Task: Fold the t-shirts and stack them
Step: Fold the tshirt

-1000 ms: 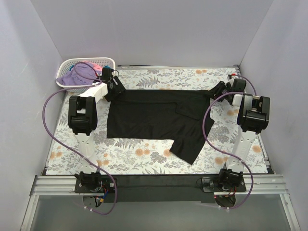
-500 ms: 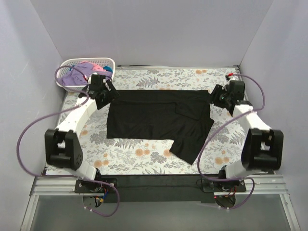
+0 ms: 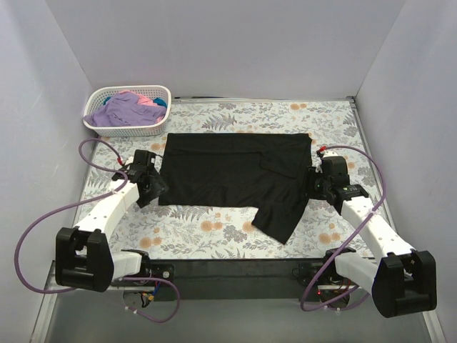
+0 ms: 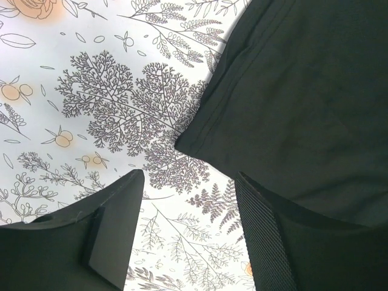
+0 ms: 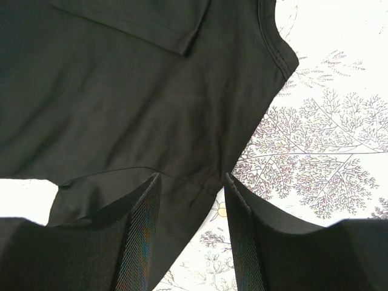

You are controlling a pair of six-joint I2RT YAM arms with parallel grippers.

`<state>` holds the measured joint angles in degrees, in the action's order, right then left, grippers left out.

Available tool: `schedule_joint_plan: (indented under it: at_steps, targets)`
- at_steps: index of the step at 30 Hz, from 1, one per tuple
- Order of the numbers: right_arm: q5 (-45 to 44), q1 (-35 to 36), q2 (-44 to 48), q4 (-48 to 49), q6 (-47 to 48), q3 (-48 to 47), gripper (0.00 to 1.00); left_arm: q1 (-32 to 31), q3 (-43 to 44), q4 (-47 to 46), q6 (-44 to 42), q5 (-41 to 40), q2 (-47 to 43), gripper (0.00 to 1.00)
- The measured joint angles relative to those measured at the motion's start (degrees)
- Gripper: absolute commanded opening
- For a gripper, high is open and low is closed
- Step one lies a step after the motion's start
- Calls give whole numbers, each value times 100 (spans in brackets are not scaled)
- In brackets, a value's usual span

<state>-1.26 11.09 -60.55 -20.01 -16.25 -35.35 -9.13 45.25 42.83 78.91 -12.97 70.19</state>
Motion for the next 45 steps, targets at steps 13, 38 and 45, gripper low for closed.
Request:
schedule_joint_plan:
  at_steps: [13, 38, 45]
  targets:
    - [15, 24, 120, 46, 44, 229, 53, 0, 76, -313, 63, 7, 962, 49]
    - [31, 24, -2, 278, 87, 487, 52, -146, 57, -575, 105, -179, 1558, 10]
    - [37, 24, -354, 332, -20, 562, 49, -162, 52, -599, 50, -219, 1554, 5]
